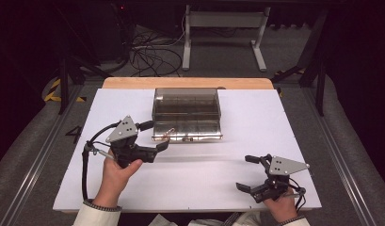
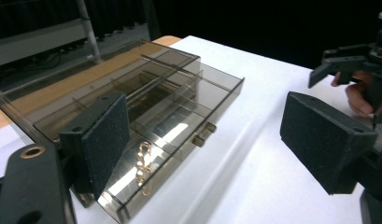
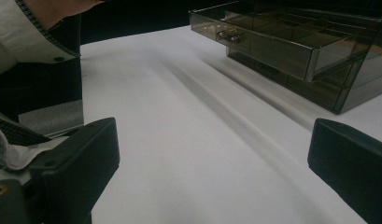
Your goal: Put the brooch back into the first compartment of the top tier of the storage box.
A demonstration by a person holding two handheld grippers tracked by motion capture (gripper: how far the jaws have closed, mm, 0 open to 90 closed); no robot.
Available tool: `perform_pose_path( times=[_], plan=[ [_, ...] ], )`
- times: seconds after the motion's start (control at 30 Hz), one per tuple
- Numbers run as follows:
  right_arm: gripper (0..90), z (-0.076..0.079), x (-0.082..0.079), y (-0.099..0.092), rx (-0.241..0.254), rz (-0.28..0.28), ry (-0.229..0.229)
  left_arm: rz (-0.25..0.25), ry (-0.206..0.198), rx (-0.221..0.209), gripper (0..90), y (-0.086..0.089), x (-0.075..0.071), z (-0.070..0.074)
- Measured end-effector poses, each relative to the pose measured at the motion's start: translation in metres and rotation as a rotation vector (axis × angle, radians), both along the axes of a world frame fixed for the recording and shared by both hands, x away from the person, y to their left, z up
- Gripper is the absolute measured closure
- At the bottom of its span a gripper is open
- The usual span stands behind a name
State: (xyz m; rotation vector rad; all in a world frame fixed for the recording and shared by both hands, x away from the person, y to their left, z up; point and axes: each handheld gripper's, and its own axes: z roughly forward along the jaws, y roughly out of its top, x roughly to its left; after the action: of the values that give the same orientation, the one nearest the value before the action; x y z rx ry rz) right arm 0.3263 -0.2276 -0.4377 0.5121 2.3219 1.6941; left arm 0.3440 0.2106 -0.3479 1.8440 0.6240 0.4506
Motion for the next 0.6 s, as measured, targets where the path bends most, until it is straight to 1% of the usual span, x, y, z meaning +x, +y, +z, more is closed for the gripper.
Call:
perform_pose_path(
  times=[0.07,0.23,0.3,0.33,0.43,0.47,0.57,0.6],
  plan=[
    [2.9,0.000,0.000,0.000,0.001,-0.001,0.000,0.007,-0.003,0.006,14.9,0.002,-0.004,-0.002],
    [2.9,0.000,0.000,-0.001,0.003,-0.003,-0.001,0.016,-0.003,-0.002,14.5,0.009,-0.015,-0.006],
    [2.9,0.000,0.000,-0.001,0.002,-0.003,-0.001,0.026,-0.014,0.010,14.5,0.011,-0.019,-0.008],
    [2.9,0.000,0.000,-0.001,0.002,-0.004,-0.001,0.031,-0.028,0.019,14.6,0.013,-0.021,-0.009],
    [2.9,0.000,0.000,-0.002,0.003,-0.004,-0.002,0.024,-0.027,0.017,14.8,0.018,-0.027,-0.014],
    [2.9,0.000,0.000,-0.002,0.003,-0.005,-0.002,0.021,-0.021,0.012,14.8,0.020,-0.029,-0.016],
    [2.9,0.000,0.000,-0.002,0.003,-0.005,-0.001,0.029,-0.023,0.006,14.8,0.027,-0.035,-0.022],
    [2.9,0.000,0.000,-0.002,0.002,-0.005,-0.002,0.034,-0.028,0.011,14.8,0.030,-0.036,-0.024]
  ],
)
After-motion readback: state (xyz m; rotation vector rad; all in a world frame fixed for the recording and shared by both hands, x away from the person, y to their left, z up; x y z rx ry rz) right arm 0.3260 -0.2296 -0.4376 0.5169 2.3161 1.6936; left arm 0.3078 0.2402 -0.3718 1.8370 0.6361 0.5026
